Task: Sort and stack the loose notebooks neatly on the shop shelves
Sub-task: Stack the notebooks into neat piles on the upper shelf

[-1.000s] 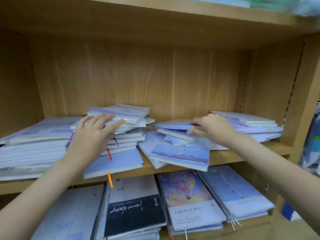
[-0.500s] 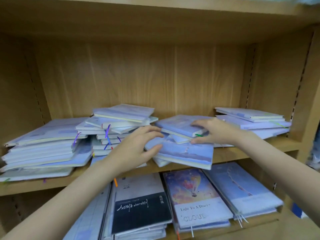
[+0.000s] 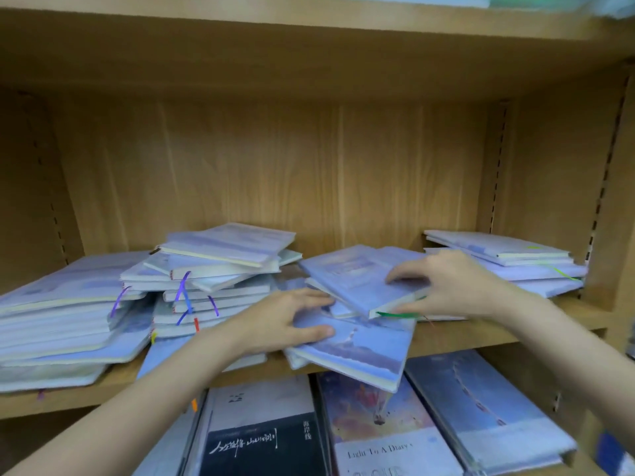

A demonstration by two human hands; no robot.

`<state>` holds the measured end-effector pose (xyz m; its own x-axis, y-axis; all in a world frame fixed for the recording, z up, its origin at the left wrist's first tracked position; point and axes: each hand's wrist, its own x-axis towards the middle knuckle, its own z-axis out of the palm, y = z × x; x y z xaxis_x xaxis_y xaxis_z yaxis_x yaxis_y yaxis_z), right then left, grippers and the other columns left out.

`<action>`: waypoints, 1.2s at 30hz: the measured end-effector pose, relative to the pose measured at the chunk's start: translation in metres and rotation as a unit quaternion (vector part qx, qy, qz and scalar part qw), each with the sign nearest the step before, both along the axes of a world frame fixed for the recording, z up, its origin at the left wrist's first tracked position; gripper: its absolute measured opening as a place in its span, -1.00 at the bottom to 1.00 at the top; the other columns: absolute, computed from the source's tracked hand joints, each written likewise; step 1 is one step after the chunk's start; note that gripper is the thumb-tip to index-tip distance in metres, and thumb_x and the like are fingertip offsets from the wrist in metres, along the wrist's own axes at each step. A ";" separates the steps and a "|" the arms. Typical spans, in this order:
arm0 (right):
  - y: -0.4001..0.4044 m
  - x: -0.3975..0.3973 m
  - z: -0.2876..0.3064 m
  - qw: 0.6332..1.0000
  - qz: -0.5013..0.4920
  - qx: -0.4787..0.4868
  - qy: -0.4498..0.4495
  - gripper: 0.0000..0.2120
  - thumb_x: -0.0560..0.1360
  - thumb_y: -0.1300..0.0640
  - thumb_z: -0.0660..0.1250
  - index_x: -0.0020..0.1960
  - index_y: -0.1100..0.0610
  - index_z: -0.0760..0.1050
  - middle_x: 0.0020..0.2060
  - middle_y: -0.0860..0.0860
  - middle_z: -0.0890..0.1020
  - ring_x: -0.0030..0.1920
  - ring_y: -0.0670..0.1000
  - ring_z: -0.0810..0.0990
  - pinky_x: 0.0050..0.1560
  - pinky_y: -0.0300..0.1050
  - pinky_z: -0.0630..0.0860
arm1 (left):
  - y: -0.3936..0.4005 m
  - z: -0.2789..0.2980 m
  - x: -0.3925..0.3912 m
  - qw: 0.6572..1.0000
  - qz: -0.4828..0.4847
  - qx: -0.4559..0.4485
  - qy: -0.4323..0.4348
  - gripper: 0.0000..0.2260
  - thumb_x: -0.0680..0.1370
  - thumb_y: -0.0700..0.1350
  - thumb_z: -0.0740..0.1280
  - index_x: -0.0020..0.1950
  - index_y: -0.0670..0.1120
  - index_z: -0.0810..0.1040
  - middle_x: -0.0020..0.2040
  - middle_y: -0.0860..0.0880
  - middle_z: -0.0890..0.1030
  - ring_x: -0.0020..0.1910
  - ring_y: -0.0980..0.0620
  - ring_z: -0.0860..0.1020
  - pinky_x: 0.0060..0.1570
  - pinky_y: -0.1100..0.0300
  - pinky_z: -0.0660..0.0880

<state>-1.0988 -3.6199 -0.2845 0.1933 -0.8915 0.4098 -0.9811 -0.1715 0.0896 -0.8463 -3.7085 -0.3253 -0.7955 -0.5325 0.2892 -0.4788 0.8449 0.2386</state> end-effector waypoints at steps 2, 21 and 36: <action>0.000 -0.024 0.002 0.986 0.040 0.109 -0.116 -0.28 0.25 -0.33 0.42 0.35 -0.19 0.32 0.40 -0.26 0.23 0.37 -0.22 0.25 0.25 -0.36 0.20 | 0.000 -0.003 0.001 1.000 0.003 0.013 0.008 -0.28 0.34 0.40 0.12 0.37 0.02 0.42 0.38 0.12 0.39 0.36 0.22 0.32 0.39 0.28 0.20; 0.017 -0.033 -0.024 0.930 0.098 0.082 -0.344 -0.41 0.14 -0.28 0.46 0.13 -0.17 0.47 0.14 -0.26 0.55 0.14 -0.37 0.48 0.24 -0.38 0.37 | 0.009 0.004 -0.007 0.977 0.035 0.184 0.098 -0.52 0.34 -0.04 0.53 0.12 0.25 0.38 0.05 0.46 0.51 0.12 0.45 0.45 0.15 0.46 0.35; 0.029 -0.046 -0.009 0.934 -0.084 -0.231 -0.258 -0.76 0.44 -0.06 0.35 -0.08 0.11 0.62 -0.29 0.14 0.62 -0.15 0.16 0.58 -0.25 -0.03 0.28 | 0.003 0.044 -0.056 0.978 0.001 0.211 -0.003 -0.18 0.42 0.11 0.41 0.53 -0.08 0.05 0.49 0.05 0.21 0.46 0.14 0.19 0.40 0.27 0.17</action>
